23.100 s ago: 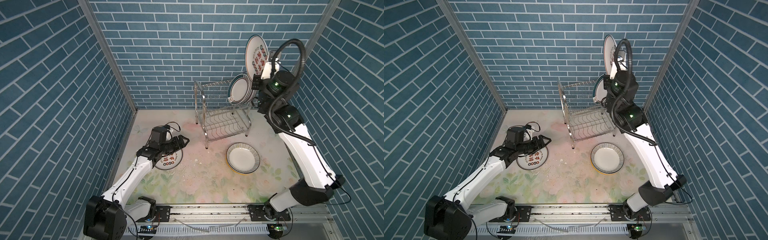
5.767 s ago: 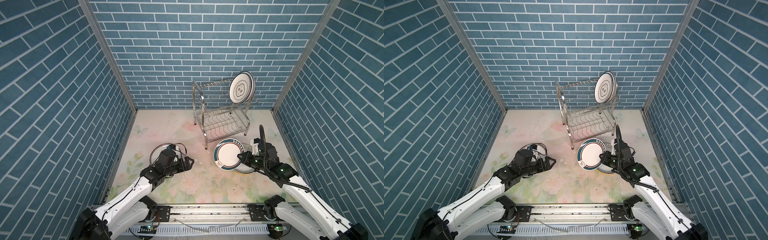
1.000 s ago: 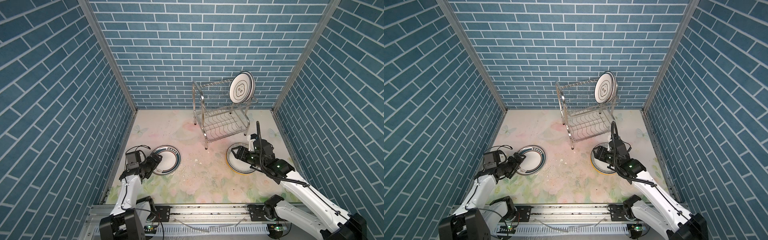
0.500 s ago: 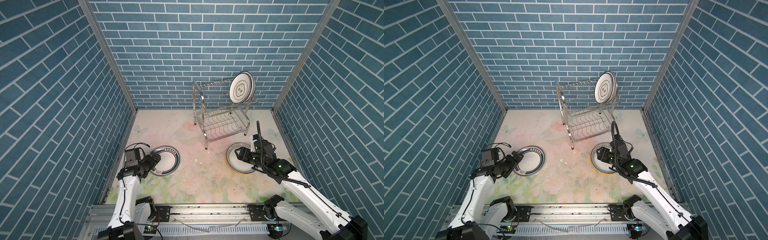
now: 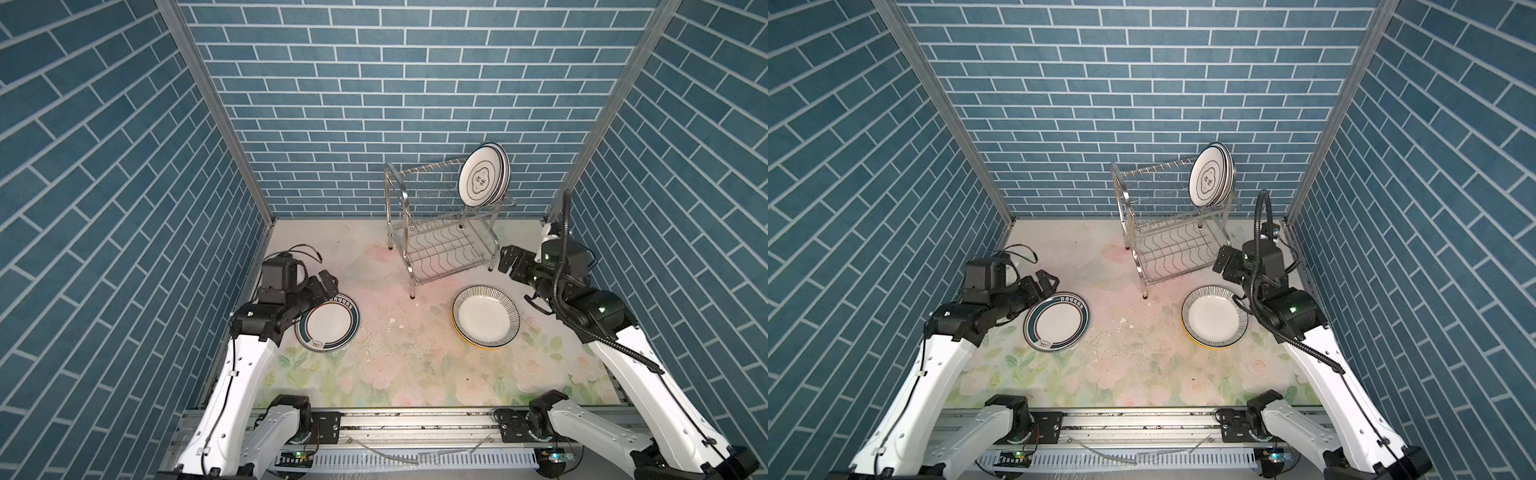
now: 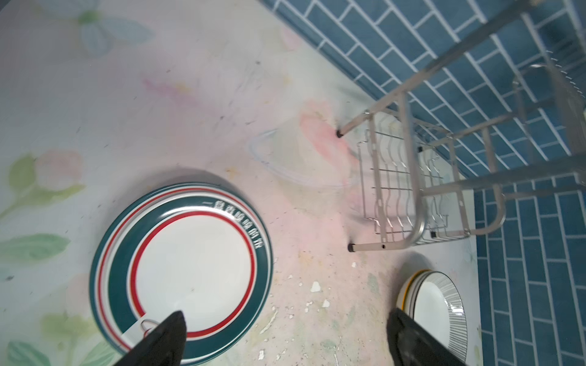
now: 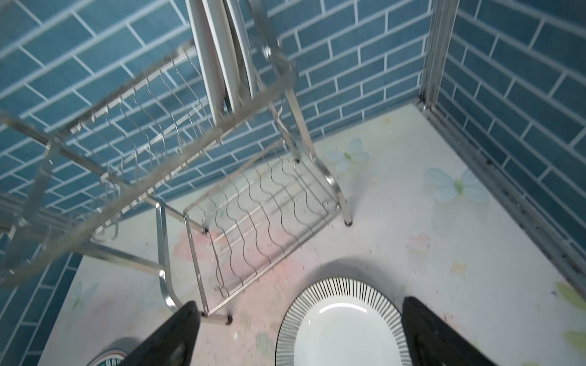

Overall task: Unload the plates from the dish rack
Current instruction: Place the plate among the plates, then pick up the plate from the dish rack.

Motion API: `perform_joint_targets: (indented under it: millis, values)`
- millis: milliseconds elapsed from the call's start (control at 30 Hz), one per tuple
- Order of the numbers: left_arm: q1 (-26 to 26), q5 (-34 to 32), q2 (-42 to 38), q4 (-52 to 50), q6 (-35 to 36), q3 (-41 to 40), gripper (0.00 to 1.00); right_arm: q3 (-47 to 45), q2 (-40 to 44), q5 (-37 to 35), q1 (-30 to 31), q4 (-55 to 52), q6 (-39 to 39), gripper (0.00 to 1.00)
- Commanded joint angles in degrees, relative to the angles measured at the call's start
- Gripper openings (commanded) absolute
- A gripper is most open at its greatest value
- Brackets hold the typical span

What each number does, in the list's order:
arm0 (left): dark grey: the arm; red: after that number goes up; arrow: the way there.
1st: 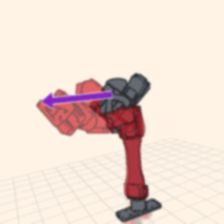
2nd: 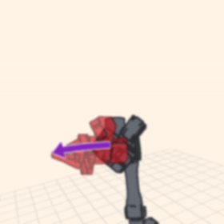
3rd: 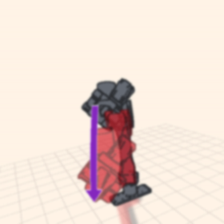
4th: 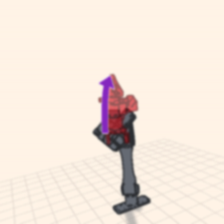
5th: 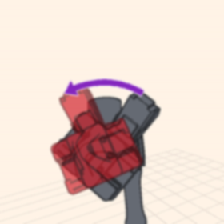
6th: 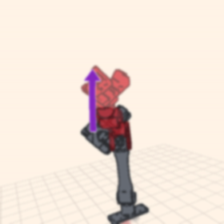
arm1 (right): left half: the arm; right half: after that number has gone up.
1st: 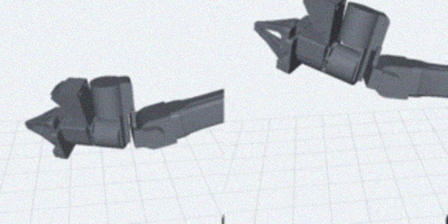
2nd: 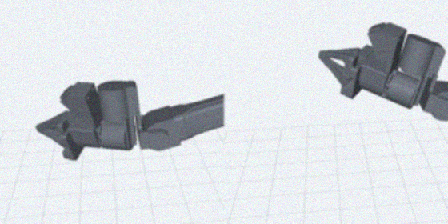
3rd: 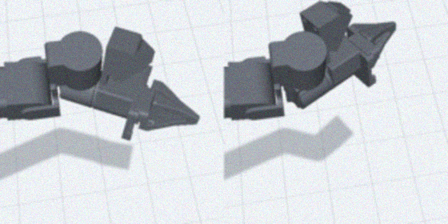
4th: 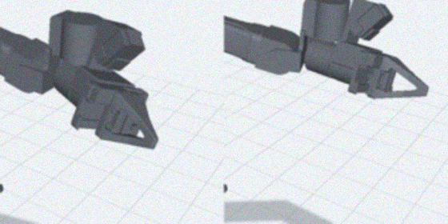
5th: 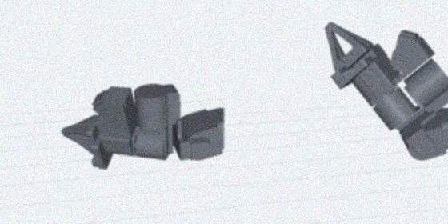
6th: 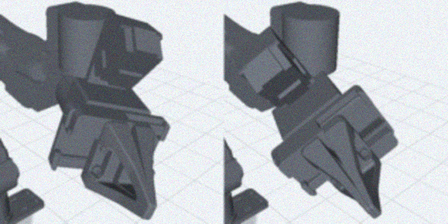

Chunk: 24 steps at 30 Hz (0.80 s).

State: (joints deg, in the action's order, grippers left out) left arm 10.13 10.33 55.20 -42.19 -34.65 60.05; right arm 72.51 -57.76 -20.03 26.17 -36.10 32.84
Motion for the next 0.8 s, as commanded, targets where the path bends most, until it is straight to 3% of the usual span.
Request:
perform_joint_targets:
  millis: [0, 133, 367, 567, 767]
  values:
    - [7.70, -5.73, 3.49, -1.59, 0.77, 5.54, 0.99, 10.02, -4.40, -4.40, -0.60, -3.29, -5.63, 0.99]
    - [16.94, -10.15, 8.72, -0.99, 1.45, 11.31, 0.99, 21.82, -11.49, -4.13, -1.02, -5.86, -7.90, 0.99]
    - [28.44, -15.84, 16.68, -0.73, 3.60, 18.68, 0.99, 43.01, -27.74, 4.02, -1.93, -10.78, -8.11, 0.99]
    - [31.19, -17.00, 18.76, -0.43, 4.24, 19.85, 0.99, 58.33, -40.66, 8.98, -2.68, -14.80, -6.10, 0.99]
    - [31.20, -16.95, 16.58, 1.41, 4.24, 16.96, 0.99, 63.34, -46.25, 10.14, -2.97, -15.08, -4.33, 0.99]
